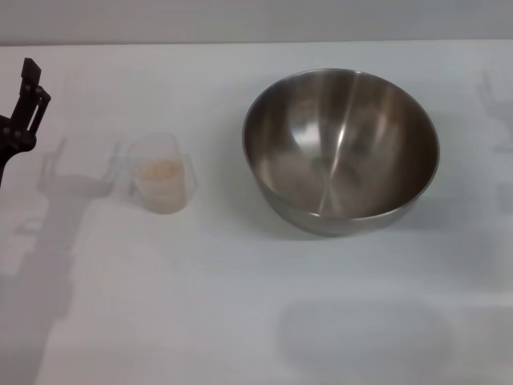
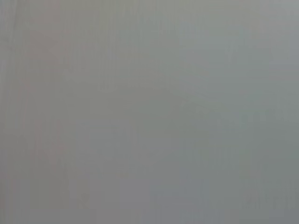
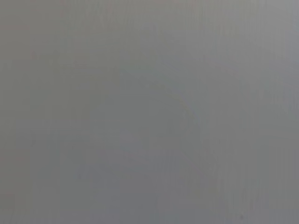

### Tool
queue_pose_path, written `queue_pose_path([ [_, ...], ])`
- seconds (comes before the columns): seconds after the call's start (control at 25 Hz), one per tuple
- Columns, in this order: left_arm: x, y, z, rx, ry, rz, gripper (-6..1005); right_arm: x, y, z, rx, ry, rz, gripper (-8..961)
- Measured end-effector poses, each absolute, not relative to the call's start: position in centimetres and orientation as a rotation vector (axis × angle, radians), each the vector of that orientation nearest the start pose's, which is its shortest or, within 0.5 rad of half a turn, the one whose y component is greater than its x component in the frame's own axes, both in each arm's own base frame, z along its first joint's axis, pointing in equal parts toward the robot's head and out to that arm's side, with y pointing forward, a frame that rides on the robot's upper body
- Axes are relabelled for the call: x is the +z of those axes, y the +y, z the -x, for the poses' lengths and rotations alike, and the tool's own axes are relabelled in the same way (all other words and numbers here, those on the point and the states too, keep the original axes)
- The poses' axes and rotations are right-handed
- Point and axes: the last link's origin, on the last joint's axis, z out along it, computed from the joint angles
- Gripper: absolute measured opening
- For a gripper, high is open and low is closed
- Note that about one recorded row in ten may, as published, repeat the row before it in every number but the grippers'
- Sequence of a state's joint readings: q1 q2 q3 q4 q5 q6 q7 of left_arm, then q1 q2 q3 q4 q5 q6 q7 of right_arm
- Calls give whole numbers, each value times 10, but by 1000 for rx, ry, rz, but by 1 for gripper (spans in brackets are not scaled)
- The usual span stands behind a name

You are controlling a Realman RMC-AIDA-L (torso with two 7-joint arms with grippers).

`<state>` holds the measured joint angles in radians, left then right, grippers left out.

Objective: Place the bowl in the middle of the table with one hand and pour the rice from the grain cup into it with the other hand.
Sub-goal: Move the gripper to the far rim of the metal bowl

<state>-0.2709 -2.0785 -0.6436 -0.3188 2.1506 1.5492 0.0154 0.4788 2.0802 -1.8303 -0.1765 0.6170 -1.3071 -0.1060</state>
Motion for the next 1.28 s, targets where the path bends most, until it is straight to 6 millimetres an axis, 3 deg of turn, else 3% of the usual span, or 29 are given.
queue_pose_path([
  [0.84, -7, 273, 296, -914, -279, 1472, 849, 38, 360, -304, 653, 245, 1361, 733],
  [1.08, -6, 272, 296, -916, -277, 1467, 845, 20, 383, -279, 676, 362, 1474, 733],
  [1.16, -6, 272, 295, -918, -273, 1468, 844, 17, 391, -266, 669, 393, 1526, 733],
  [1.2, -6, 272, 295, -918, -273, 1469, 843, 14, 400, -250, 640, 428, 1592, 733],
  [1.28, -6, 272, 295, -918, -272, 1470, 842, 14, 403, -241, 626, 448, 1621, 734],
])
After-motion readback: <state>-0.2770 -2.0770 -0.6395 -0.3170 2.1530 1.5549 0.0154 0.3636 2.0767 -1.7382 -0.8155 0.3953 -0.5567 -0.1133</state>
